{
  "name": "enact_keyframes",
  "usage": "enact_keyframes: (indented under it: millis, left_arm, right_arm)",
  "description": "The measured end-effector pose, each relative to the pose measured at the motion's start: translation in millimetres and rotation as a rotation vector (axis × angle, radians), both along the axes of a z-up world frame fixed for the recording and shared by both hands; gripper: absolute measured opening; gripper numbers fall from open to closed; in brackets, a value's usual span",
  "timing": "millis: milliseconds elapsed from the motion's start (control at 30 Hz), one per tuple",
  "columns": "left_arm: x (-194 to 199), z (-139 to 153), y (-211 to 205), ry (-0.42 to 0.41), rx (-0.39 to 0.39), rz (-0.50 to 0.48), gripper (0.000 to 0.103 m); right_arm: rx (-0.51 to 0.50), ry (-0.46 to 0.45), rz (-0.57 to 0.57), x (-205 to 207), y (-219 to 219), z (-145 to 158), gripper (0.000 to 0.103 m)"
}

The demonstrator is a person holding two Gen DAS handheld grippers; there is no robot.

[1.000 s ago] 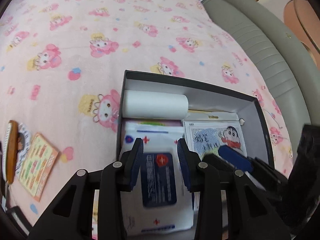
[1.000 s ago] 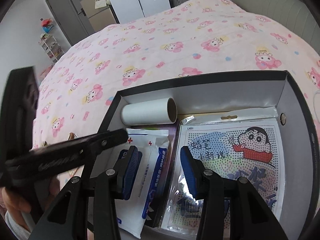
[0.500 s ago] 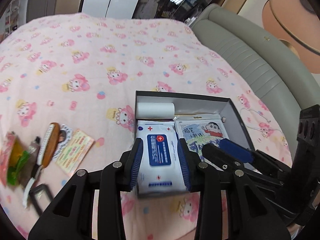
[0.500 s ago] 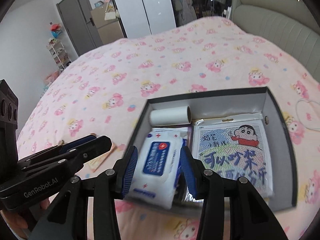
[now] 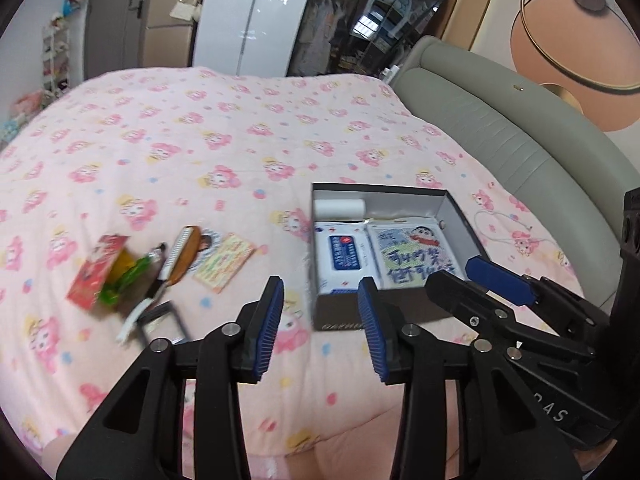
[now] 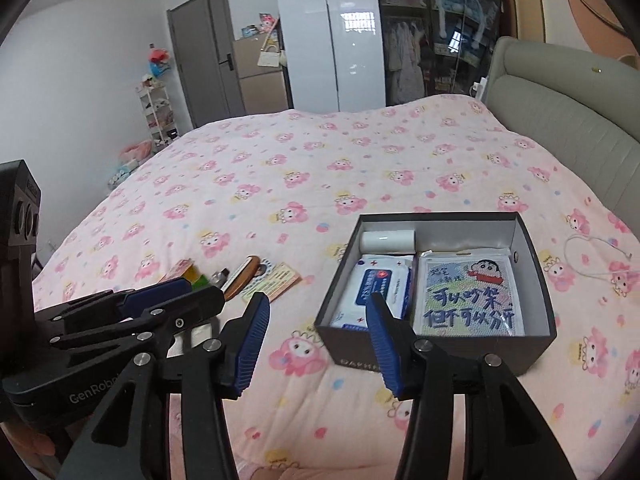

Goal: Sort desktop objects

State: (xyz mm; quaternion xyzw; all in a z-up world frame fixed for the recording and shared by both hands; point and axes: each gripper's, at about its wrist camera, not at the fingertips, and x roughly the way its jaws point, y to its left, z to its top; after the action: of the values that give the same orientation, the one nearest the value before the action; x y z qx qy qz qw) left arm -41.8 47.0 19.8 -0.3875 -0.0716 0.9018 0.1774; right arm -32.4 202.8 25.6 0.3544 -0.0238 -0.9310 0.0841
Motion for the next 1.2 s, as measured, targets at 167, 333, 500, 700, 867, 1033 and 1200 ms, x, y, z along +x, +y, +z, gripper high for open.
enact_keyframes:
  millis: [167, 333, 500, 700, 867, 1033, 1200]
  left_arm:
    - [29, -2, -25, 0.015, -0.033, 0.059, 0.045]
    - [45, -8, -47, 0.015, -0.066, 0.107, 0.053]
    - [54, -11, -67, 0.022, -0.079, 0.152, 0.063]
    - [59, -15, -86, 0.017, -0.036, 0.165, 0.075]
    - [58, -22, -98, -0.002, -0.028, 0.195, 0.075]
    - [55, -27, -112, -0.012, -0.025, 0.227, 0.075]
    - [52, -30, -124, -0.016, -0.033, 0.261, 0.083]
  right_arm:
    - [-0.034, -0.020, 0.049, 19, -18, -6, 0.049]
    - [-0.029, -0.042, 0.089, 28, -40, -14, 0.051]
    - [-0.020, -0.042, 0.106, 35, -58, -17, 0.051]
    - [0.011, -0.052, 0.112, 37, -73, -22, 0.052]
    - [0.015, -0.074, 0.133, 32, -84, -30, 0.052]
    - [0.024, -0.084, 0.158, 26, -98, -34, 0.052]
    - [0.031, -0.086, 0.170, 21, -110, -35, 0.052]
